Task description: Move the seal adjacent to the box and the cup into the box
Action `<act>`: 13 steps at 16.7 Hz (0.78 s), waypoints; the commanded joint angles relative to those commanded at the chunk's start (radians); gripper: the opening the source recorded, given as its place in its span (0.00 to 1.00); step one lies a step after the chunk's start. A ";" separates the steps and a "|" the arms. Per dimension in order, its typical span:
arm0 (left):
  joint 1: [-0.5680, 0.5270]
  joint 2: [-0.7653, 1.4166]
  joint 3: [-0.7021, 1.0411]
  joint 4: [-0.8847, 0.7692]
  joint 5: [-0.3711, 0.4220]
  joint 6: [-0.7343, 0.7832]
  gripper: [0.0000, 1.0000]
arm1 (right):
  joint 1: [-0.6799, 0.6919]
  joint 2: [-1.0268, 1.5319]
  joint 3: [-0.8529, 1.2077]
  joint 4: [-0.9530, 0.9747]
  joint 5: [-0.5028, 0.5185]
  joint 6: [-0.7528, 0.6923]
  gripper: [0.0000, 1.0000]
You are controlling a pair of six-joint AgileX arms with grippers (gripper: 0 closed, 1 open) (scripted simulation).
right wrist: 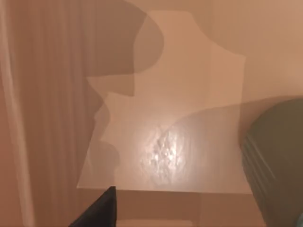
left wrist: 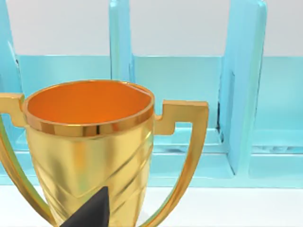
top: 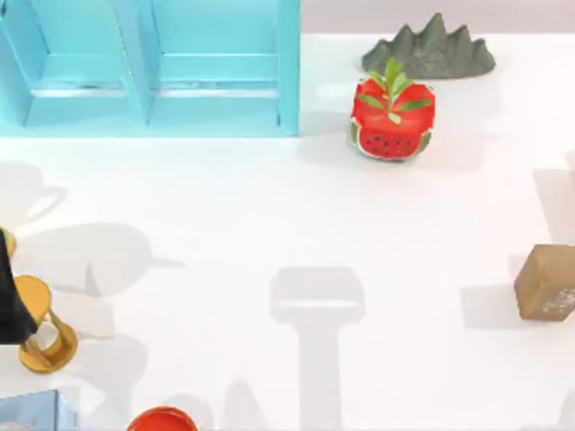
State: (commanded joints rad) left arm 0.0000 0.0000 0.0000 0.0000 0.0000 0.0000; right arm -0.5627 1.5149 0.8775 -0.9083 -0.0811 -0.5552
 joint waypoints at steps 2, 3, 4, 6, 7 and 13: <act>0.000 0.000 0.000 0.000 0.000 0.000 1.00 | 0.000 -0.001 0.000 0.000 0.000 0.000 1.00; 0.000 0.000 0.000 0.000 0.000 0.000 1.00 | -0.002 -0.001 0.003 0.001 -0.002 -0.001 1.00; 0.000 0.000 0.000 0.000 0.000 0.000 1.00 | -0.008 -0.003 0.015 0.006 -0.010 -0.006 1.00; 0.000 0.000 0.000 0.000 0.000 0.000 1.00 | -0.024 -0.001 0.072 0.009 -0.038 -0.021 1.00; 0.000 0.000 0.000 0.000 0.000 0.000 1.00 | -0.031 0.000 0.115 -0.003 -0.054 -0.027 1.00; 0.000 0.000 0.000 0.000 0.000 0.000 1.00 | -0.015 -0.038 0.359 -0.257 -0.078 -0.026 1.00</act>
State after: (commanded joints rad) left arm 0.0000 0.0000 0.0000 0.0000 0.0000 0.0000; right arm -0.5781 1.4771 1.2366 -1.1657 -0.1591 -0.5811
